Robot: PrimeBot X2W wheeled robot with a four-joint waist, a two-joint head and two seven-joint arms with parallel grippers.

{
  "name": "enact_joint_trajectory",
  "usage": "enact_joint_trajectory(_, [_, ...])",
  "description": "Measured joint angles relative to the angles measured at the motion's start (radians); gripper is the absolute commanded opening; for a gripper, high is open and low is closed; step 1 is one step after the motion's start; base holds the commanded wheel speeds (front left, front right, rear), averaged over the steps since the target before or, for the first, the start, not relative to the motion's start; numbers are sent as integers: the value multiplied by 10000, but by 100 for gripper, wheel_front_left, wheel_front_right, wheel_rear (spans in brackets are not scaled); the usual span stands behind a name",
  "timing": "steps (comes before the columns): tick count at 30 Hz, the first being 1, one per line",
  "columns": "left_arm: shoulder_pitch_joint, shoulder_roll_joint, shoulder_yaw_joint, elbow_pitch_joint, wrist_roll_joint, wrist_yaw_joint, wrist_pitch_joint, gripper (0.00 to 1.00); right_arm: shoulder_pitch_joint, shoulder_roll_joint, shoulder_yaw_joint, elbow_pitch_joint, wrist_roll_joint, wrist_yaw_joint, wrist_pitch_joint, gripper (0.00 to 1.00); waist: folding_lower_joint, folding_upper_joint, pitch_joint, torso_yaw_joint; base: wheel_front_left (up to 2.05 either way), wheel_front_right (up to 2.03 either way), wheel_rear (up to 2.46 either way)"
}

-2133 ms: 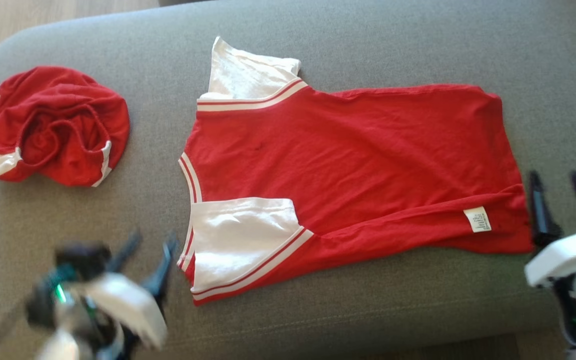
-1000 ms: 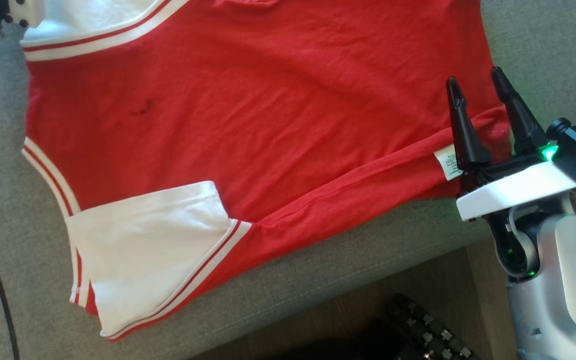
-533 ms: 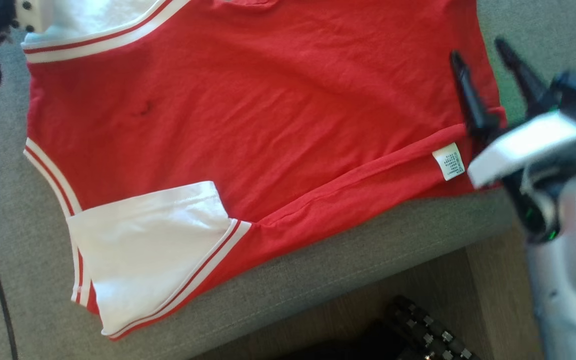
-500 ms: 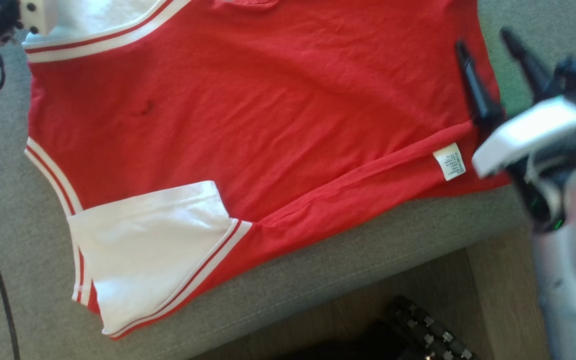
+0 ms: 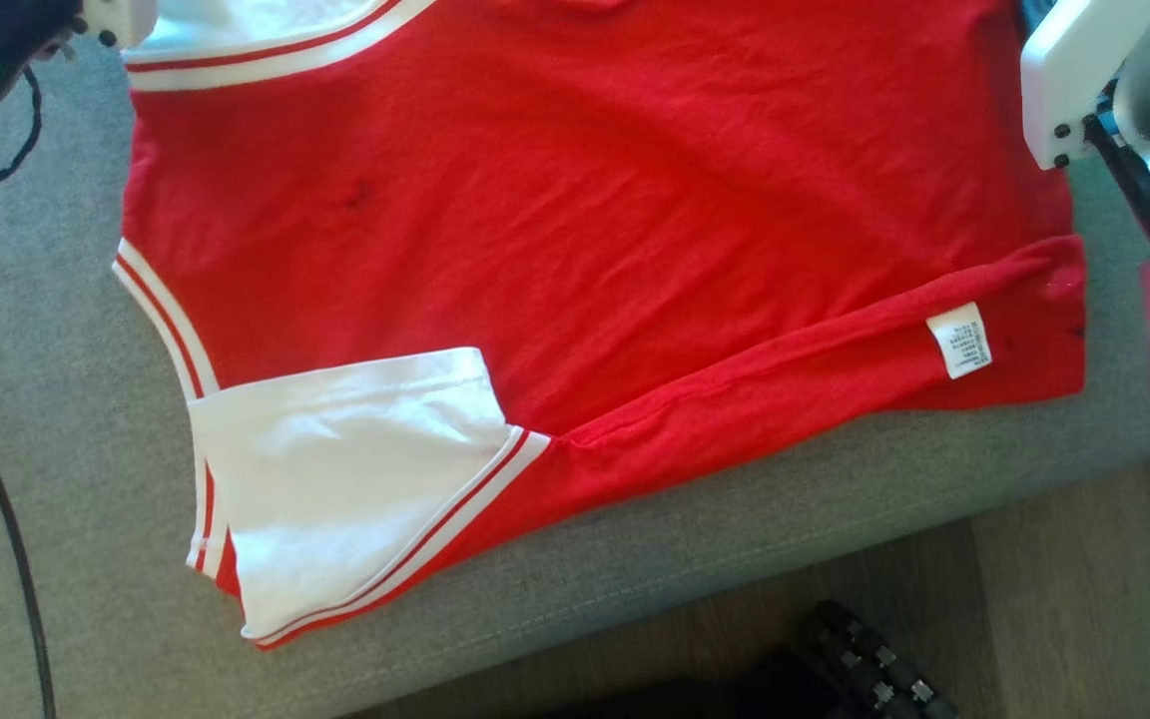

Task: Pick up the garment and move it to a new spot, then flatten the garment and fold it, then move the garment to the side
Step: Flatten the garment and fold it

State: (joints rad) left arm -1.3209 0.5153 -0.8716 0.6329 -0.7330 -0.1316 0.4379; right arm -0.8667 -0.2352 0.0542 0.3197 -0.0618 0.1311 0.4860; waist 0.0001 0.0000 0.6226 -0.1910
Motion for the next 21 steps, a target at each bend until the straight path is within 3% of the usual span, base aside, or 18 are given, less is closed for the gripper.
enact_joint_trajectory(18, [-382,209,-800,21,-518,0,-362,0,-631,-186,1315,1072,1515,-4,-180,100,-1,0,148,199,0,0,0])
enact_joint_trajectory(19, [-381,209,-842,33,-545,0,-364,0,-675,-207,1361,1076,1561,-4,-176,90,-1,0,159,212,0,0,0])
enact_joint_trajectory(21, [-381,209,-865,56,-581,0,-418,0,-700,-222,1415,1145,1732,-4,-36,49,-1,0,170,246,0,0,0])
